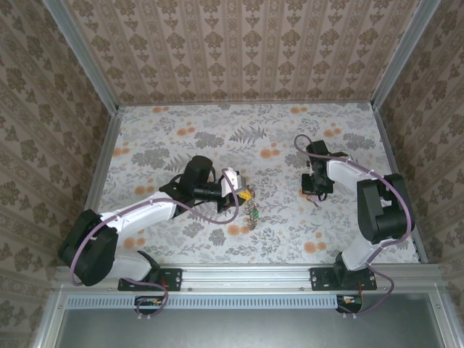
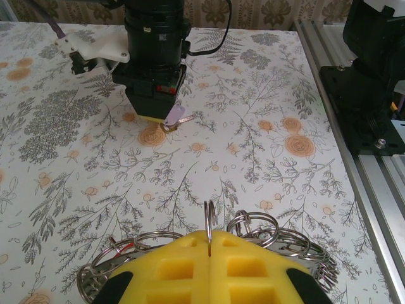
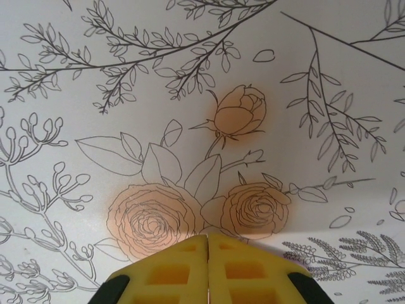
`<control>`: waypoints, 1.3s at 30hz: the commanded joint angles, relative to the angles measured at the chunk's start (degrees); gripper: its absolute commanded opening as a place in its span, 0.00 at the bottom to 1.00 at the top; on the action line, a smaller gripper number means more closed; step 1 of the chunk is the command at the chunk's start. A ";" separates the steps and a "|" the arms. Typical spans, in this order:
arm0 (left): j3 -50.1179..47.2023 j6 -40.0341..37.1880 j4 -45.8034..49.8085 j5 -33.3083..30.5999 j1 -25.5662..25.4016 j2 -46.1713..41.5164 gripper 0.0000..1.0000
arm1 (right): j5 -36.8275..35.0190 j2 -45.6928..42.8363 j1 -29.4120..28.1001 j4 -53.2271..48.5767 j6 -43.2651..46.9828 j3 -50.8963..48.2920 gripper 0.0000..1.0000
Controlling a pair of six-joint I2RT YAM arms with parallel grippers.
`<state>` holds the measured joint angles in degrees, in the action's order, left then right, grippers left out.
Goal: Put the keys on the keyring
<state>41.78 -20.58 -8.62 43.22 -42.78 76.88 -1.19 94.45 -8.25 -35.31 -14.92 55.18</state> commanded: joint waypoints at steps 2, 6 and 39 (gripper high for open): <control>2.12 -0.16 -0.67 0.63 -0.36 -0.24 0.00 | 4.19 -9.75 -0.58 3.12 -0.07 -3.30 0.08; 2.08 0.22 -1.04 0.69 -0.36 -0.32 0.00 | 14.61 -22.38 -0.98 7.79 -0.06 -7.49 0.09; 2.42 3.65 -4.79 1.56 -0.72 -1.03 0.00 | 26.22 -46.92 -21.36 26.04 18.01 -18.24 0.00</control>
<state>41.78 -18.50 -9.91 43.24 -42.85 76.86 27.86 47.03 -26.92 -11.75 -0.51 35.92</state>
